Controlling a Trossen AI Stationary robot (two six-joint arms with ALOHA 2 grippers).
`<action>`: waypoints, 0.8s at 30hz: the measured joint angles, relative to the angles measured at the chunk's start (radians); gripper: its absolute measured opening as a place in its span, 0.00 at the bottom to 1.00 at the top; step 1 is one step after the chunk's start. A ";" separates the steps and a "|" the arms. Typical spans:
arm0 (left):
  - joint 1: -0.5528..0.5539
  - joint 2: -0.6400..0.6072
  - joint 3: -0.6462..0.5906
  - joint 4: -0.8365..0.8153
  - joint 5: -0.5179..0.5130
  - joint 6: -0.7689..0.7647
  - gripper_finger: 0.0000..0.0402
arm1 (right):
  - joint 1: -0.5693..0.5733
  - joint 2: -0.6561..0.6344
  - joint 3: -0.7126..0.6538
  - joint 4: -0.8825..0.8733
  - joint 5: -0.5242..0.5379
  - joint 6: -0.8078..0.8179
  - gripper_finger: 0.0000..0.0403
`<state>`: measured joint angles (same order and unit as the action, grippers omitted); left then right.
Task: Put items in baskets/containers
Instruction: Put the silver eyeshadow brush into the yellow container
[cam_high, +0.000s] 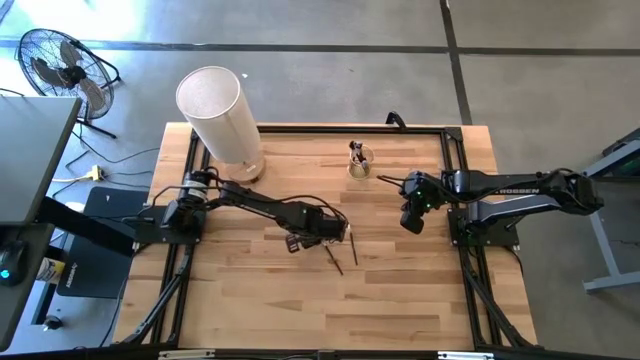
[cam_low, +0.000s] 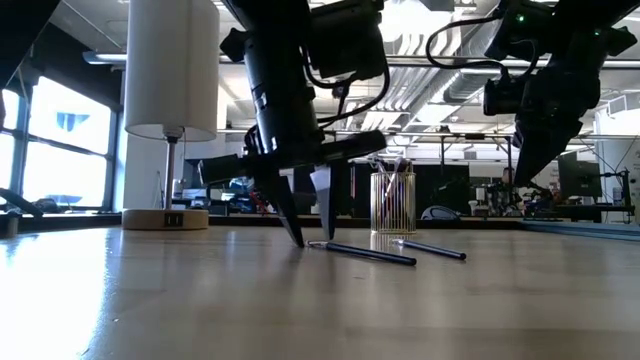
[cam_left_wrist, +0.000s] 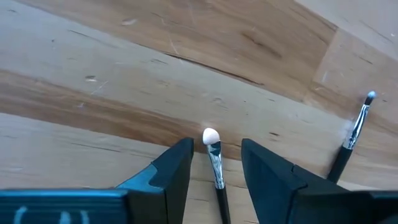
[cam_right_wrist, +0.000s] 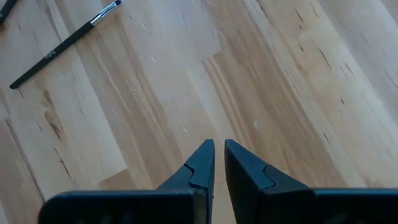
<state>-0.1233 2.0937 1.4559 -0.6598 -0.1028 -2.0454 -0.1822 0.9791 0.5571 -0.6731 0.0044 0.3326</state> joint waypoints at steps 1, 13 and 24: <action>0.003 0.001 0.000 -0.001 -0.002 -0.002 0.35 | 0.000 0.000 0.000 0.000 0.000 -0.001 0.08; 0.027 0.002 -0.003 -0.041 0.009 0.078 0.02 | 0.000 0.000 0.000 -0.011 -0.040 -0.002 0.08; -0.013 -0.016 0.029 -0.025 -0.163 0.160 0.01 | 0.000 0.000 0.000 -0.026 -0.038 -0.028 0.08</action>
<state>-0.1366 2.0777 1.4845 -0.6844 -0.2659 -1.8853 -0.1822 0.9791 0.5571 -0.6996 -0.0338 0.3048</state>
